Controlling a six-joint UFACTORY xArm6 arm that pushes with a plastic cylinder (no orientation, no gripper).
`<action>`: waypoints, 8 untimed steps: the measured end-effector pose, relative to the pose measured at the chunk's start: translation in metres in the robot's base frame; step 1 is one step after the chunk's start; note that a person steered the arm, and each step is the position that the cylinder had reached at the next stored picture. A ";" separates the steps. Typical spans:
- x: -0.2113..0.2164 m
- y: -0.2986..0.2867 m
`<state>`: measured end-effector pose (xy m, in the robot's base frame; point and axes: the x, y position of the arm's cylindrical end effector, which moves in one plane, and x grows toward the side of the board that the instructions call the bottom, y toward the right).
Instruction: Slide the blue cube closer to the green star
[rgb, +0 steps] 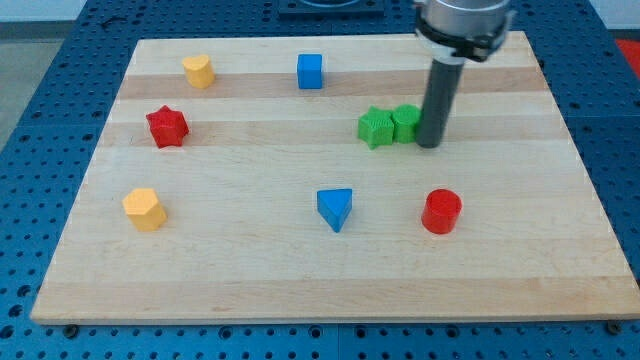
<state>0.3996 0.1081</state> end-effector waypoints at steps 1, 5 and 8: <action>0.000 -0.003; -0.011 0.102; -0.155 0.082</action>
<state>0.2449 0.1899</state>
